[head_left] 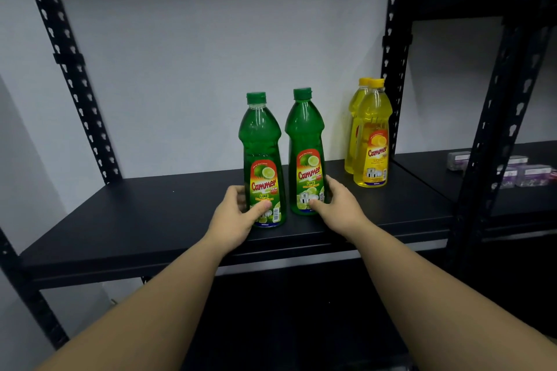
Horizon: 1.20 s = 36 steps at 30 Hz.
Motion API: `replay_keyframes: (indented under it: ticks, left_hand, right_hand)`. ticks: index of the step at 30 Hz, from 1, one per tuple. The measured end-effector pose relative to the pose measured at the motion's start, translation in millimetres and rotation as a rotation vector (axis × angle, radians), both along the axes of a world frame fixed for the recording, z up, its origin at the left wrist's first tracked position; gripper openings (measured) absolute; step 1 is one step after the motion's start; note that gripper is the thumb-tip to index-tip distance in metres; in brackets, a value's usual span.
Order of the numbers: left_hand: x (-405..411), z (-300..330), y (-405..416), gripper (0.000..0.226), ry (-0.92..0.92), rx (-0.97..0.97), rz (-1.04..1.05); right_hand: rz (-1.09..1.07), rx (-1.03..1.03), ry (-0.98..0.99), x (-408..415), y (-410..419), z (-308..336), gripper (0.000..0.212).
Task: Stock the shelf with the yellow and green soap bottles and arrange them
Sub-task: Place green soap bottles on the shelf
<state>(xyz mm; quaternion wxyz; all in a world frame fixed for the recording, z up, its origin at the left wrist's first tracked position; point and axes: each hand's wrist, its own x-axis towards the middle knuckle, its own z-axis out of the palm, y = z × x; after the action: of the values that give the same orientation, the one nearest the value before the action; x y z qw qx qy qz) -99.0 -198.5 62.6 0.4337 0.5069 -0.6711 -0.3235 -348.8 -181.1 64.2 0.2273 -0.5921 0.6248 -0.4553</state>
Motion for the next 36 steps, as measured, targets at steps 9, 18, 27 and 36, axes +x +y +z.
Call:
replay_keyframes:
  ticks: [9, 18, 27, 36]
  left_hand:
    - [-2.7, -2.8, 2.0, 0.077, 0.017, -0.05, 0.058]
    - [-3.2, -3.3, 5.2, 0.081, -0.027, -0.098, 0.061]
    - [-0.5, 0.0, 5.7, 0.083, 0.0, -0.057, 0.045]
    - [0.7, -0.3, 6.1, 0.084, 0.018, -0.045, 0.025]
  right_hand:
    - [-0.253, -0.008, 0.051, 30.3, 4.8, 3.3, 0.105]
    - [-0.324, -0.026, 0.141, 18.6, 11.2, -0.1, 0.089]
    - [-0.438, 0.046, 0.183, -51.6, 23.3, 6.4, 0.076]
    - [-0.499, 0.063, 0.171, -100.4, 20.6, 6.4, 0.078]
